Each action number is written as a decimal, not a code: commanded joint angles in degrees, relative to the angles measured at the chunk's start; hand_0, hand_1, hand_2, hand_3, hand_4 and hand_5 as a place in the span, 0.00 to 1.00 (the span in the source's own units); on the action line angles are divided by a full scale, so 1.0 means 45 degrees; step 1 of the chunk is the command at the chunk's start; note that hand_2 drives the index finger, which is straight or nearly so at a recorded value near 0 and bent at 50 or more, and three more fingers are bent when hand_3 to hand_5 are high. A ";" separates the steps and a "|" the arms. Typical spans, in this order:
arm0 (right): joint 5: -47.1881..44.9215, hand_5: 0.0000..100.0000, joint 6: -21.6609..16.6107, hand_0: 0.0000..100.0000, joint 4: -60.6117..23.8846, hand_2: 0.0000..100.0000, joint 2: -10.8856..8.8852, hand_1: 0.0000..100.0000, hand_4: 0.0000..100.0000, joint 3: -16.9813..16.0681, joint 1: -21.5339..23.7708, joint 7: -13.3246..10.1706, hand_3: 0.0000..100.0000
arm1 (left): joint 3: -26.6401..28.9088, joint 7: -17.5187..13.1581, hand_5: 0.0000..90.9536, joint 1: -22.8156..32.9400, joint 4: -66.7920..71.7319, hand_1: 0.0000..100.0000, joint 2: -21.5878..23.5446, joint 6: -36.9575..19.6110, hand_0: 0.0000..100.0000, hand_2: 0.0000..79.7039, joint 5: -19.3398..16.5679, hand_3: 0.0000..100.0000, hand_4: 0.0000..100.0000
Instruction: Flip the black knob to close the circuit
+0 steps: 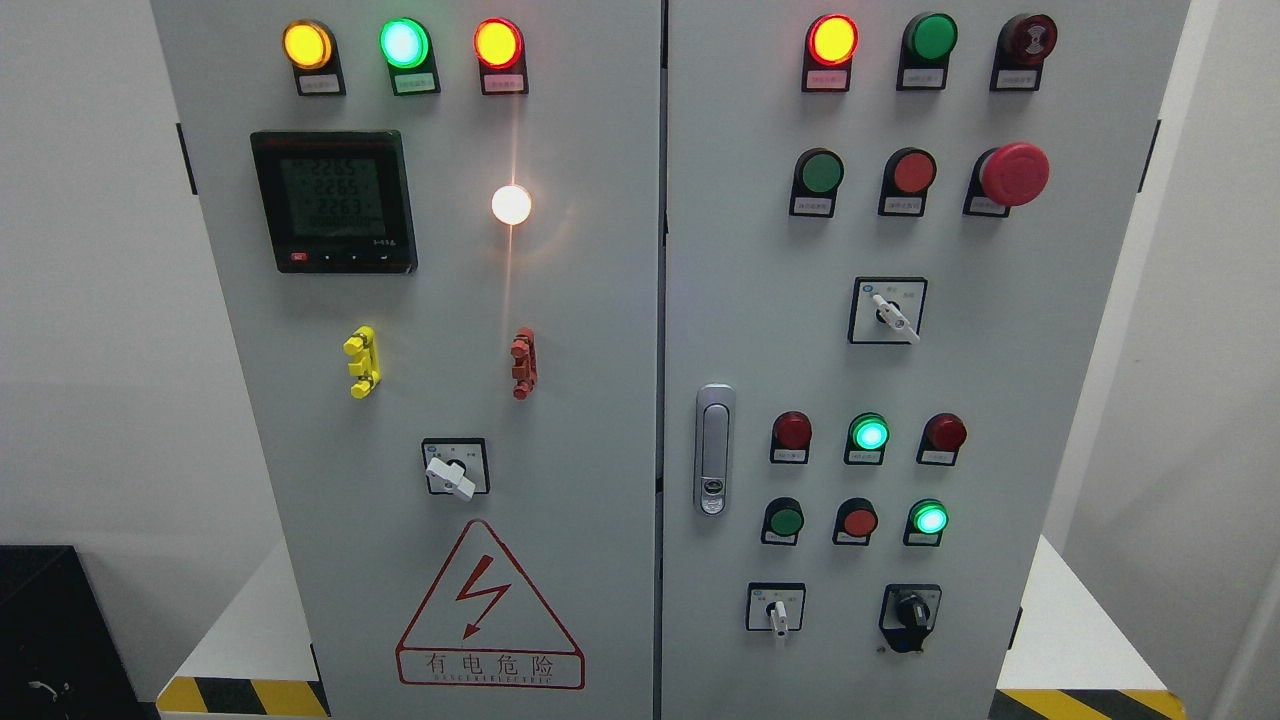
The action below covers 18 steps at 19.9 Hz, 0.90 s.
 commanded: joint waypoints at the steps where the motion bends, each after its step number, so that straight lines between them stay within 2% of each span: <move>1: 0.1063 1.00 0.0374 0.00 -0.1562 0.85 0.0035 0.00 0.96 0.0042 -0.0928 0.0045 1.00 | 0.0000 0.0000 0.00 0.0293 -0.0370 0.56 0.0000 0.0008 0.12 0.00 0.0000 0.00 0.00; 10: 0.1806 1.00 0.0960 0.00 -0.2050 0.87 0.0035 0.00 0.98 0.0042 -0.1788 0.0181 1.00 | 0.0000 0.0000 0.00 0.0293 -0.0370 0.56 0.0000 0.0008 0.12 0.00 0.0000 0.00 0.00; 18: 0.2568 1.00 0.1000 0.00 -0.2050 0.87 0.0016 0.00 0.98 0.0081 -0.2374 0.0338 1.00 | 0.0000 0.0000 0.00 0.0293 -0.0370 0.56 0.0000 0.0008 0.12 0.00 0.0000 0.00 0.00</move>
